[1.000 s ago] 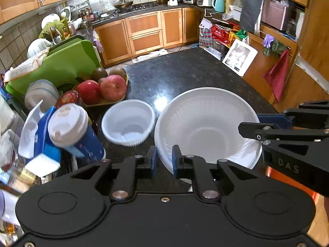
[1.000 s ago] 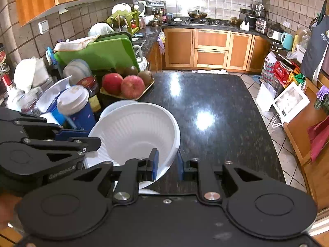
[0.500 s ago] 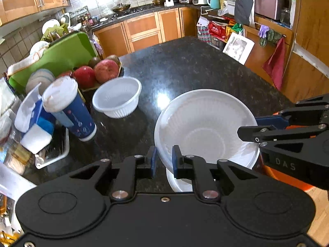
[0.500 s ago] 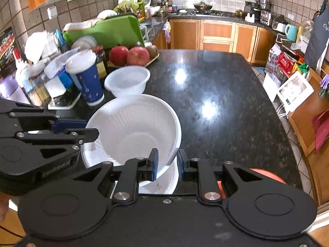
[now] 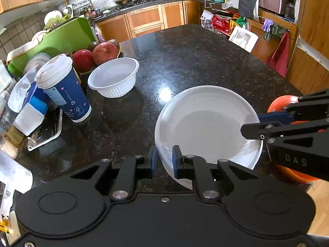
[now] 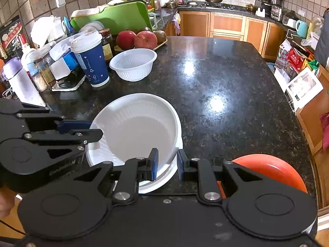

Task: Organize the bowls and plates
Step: 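Lift the second white bowl and carry it to the first bowl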

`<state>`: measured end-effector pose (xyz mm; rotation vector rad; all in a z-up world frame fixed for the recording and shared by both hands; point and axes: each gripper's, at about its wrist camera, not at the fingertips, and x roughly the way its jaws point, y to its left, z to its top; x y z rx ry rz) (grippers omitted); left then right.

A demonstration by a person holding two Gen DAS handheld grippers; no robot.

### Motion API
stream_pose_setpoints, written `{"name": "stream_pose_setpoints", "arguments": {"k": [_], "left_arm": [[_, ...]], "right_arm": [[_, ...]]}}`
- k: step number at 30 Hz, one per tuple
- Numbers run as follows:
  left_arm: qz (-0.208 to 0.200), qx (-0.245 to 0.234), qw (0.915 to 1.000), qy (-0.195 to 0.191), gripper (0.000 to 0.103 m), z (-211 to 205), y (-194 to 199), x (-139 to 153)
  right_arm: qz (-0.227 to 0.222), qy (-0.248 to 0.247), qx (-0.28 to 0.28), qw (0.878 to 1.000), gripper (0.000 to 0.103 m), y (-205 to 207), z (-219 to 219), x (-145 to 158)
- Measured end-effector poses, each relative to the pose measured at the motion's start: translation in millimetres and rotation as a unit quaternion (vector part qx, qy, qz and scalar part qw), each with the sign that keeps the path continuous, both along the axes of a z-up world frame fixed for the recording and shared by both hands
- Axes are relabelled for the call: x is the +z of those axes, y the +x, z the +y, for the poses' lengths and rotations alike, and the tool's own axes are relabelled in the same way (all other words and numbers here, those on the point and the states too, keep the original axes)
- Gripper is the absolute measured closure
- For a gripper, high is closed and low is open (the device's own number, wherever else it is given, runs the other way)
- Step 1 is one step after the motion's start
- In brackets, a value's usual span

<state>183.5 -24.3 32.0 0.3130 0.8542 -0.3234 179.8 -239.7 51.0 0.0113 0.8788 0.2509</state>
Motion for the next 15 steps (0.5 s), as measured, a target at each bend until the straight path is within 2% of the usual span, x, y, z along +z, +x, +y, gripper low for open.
{"name": "stream_pose_setpoints", "arguments": {"k": [6,15], "left_arm": [[0.02,-0.002,0.9998,-0.002,0.078,-0.1,2.5,-4.9],[0.023,-0.004,0.9997,-0.002,0.076,-1.4,4.6,-8.4]], "right_arm": [[0.005,-0.009,0.01,1.0,0.082,0.0,-2.8,-4.3],[0.01,-0.018,0.02,1.0,0.079,4.3,-2.0,-8.6]]}}
